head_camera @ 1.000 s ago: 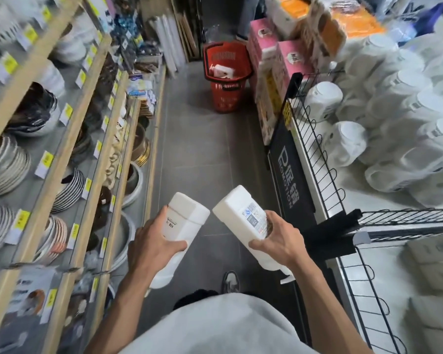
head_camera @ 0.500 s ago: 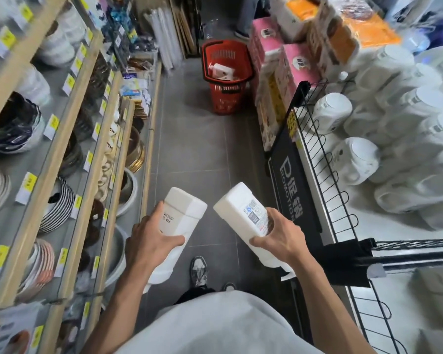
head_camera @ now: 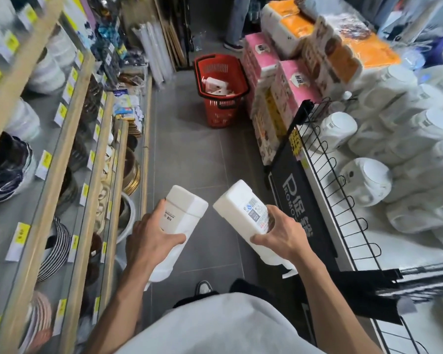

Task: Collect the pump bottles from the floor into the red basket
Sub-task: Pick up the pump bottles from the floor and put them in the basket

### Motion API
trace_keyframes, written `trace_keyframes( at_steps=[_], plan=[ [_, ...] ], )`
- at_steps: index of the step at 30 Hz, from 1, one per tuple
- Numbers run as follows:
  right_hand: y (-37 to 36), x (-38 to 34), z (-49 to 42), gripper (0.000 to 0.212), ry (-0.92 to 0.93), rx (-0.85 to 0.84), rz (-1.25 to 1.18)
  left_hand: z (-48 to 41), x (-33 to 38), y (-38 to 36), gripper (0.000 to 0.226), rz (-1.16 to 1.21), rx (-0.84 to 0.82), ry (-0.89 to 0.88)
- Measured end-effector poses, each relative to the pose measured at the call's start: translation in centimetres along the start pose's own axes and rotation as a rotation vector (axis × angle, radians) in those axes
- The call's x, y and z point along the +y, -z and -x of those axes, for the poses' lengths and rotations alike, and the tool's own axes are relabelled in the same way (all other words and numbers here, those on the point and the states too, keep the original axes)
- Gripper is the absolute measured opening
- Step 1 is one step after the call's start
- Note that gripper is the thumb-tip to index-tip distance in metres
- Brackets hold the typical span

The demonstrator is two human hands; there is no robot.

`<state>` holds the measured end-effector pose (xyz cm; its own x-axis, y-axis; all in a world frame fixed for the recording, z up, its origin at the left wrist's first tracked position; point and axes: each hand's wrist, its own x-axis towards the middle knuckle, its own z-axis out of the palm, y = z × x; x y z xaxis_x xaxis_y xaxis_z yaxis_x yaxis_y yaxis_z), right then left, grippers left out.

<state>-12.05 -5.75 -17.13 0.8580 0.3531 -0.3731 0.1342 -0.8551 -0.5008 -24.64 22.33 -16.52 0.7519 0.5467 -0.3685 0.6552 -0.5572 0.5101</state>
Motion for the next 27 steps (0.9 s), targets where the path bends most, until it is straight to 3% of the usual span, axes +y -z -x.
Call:
trace_keyframes(
  at_steps=[15,22,27],
  plan=[
    [2.2,-2.5,-11.0,0.079,0.032,-0.055,0.033,-9.2,3.0,2.0,0.105,-0.03,0.059,0.073],
    [4.0,-3.9,-16.0,0.07,0.065,-0.061,0.053,-13.2,4.7,3.2,0.097,-0.037,0.074,0.08],
    [4.5,-5.6,-19.3,0.067,0.058,-0.037,0.045,-16.4,5.0,4.2,0.104,-0.031,0.086,0.099]
  ],
)
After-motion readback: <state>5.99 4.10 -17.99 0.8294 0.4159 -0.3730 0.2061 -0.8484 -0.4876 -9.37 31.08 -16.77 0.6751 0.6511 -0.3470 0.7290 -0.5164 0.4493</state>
